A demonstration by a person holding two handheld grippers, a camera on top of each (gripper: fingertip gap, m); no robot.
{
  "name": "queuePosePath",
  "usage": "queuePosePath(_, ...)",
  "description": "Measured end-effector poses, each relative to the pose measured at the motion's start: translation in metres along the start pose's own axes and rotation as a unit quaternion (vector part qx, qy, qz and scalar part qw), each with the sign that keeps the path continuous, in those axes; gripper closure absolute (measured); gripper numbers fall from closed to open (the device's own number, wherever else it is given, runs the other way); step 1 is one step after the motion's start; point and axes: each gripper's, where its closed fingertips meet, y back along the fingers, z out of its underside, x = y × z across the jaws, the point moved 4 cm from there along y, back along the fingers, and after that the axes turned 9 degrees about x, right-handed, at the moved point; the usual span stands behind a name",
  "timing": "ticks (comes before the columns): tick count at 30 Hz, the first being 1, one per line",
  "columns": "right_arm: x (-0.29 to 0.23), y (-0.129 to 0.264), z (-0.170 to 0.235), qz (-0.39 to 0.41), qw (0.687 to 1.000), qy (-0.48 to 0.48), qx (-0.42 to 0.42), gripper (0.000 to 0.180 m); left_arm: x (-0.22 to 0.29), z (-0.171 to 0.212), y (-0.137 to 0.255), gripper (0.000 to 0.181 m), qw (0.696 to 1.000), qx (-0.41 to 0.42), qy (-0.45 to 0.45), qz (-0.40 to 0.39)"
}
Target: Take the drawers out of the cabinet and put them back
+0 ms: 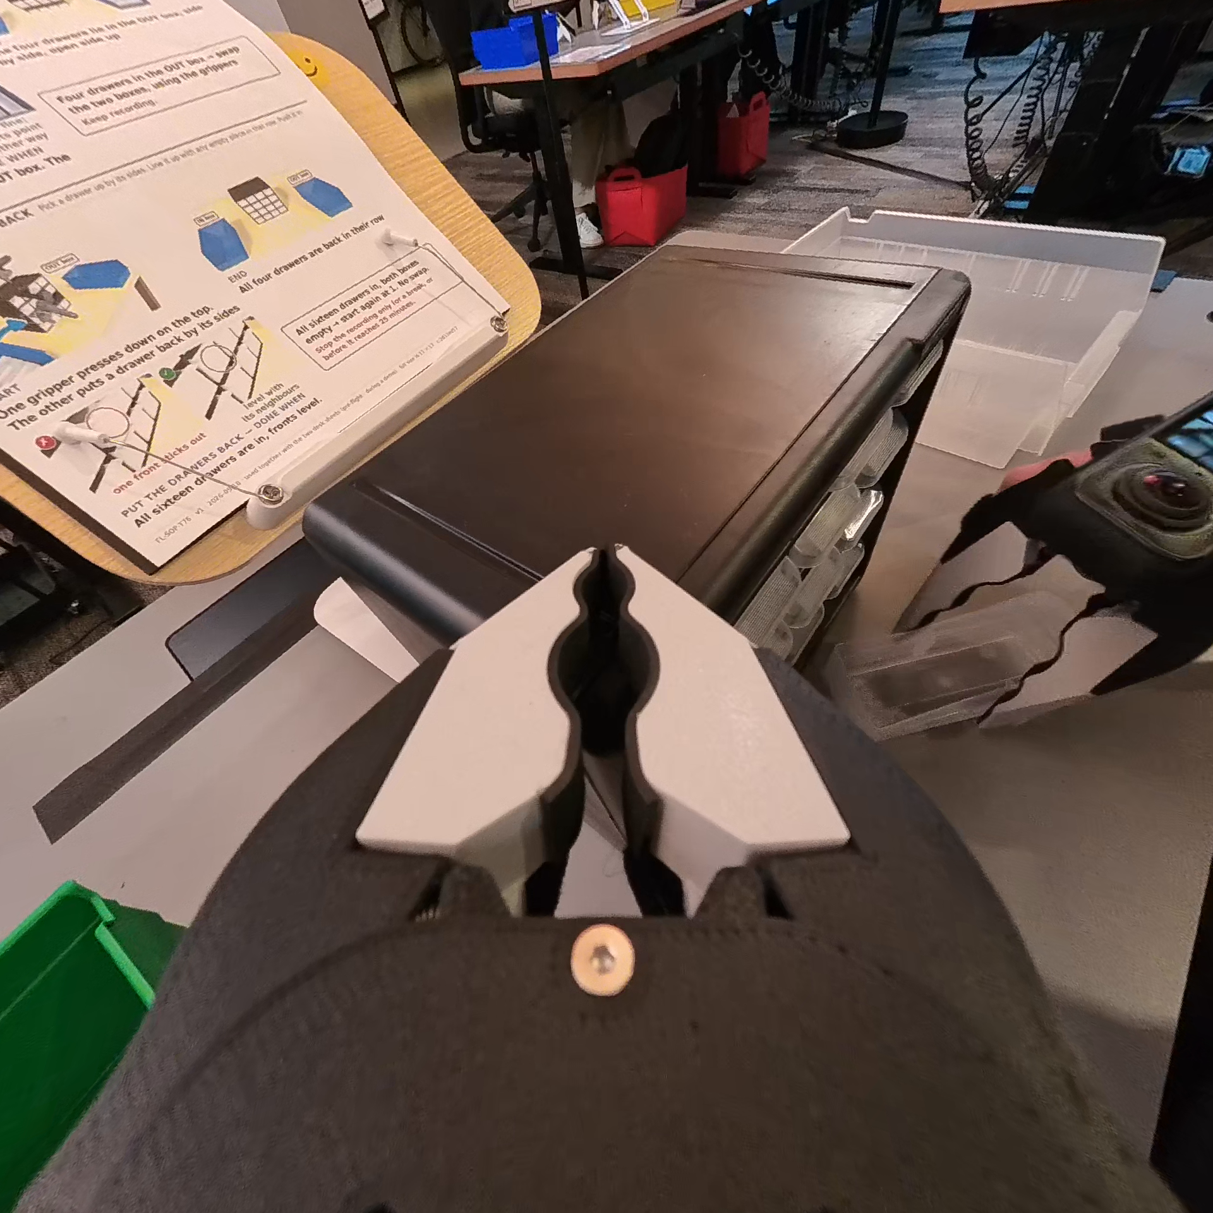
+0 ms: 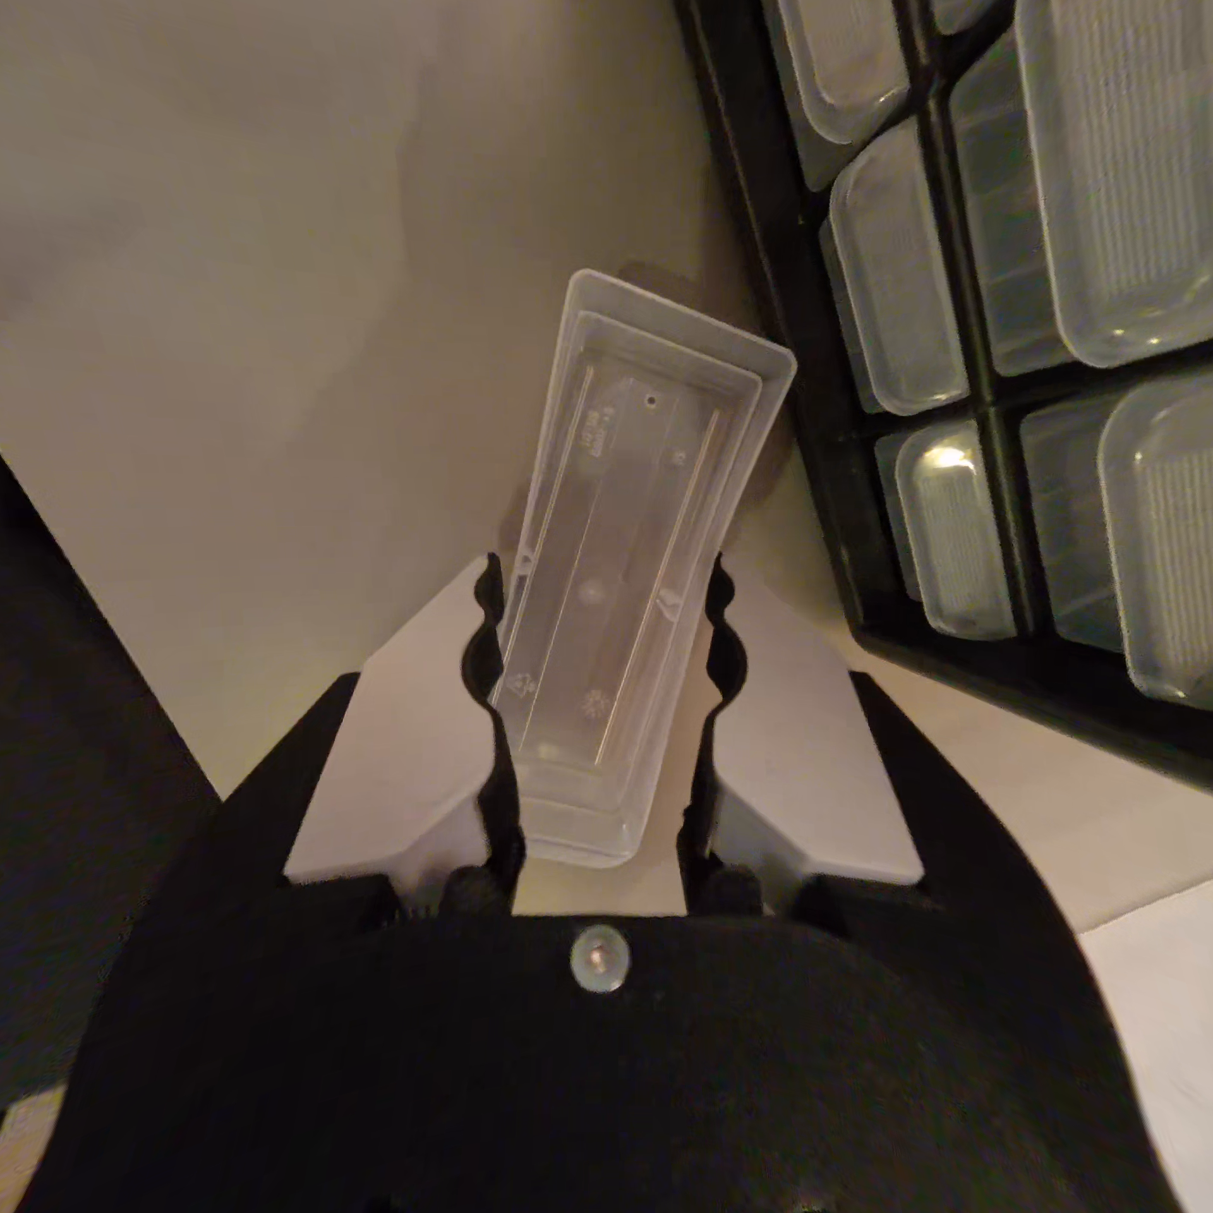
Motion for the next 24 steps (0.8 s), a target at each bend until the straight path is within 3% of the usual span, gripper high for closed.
queuePosePath(5, -0.003, 0.036, 0.006, -0.029, 0.997, 0.058, 0.028, 0.121, 0.000, 0.000, 0.000, 0.181, 1.000, 0.000, 0.000, 0.000)
queuePosePath(9, 0.020, 0.109, 0.018, -0.029, 0.993, 0.093, 0.064, 0.122, 0.000, 0.000, 0.000, 0.181, 1.000, 0.001, 0.000, 0.000)
queuePosePath(12, 0.067, 0.171, 0.038, 0.047, 0.992, 0.108, 0.053, 0.122, 0.000, 0.000, 0.000, 0.181, 1.000, 0.001, 0.000, 0.000)
queuePosePath(15, 0.131, 0.209, 0.077, 0.143, 0.983, 0.113, -0.029, 0.122, 0.000, 0.000, 0.000, 0.181, 1.000, 0.001, 0.000, 0.000)
queuePosePath(19, 0.195, 0.204, 0.134, 0.160, 0.973, 0.108, -0.130, 0.122, 0.000, 0.000, 0.000, 0.181, 1.000, 0.001, 0.000, -0.001)
queuePosePath(24, 0.223, 0.151, 0.187, 0.091, 0.965, 0.126, -0.209, 0.121, 0.000, 0.000, 0.000, 0.181, 1.000, 0.001, -0.001, -0.002)
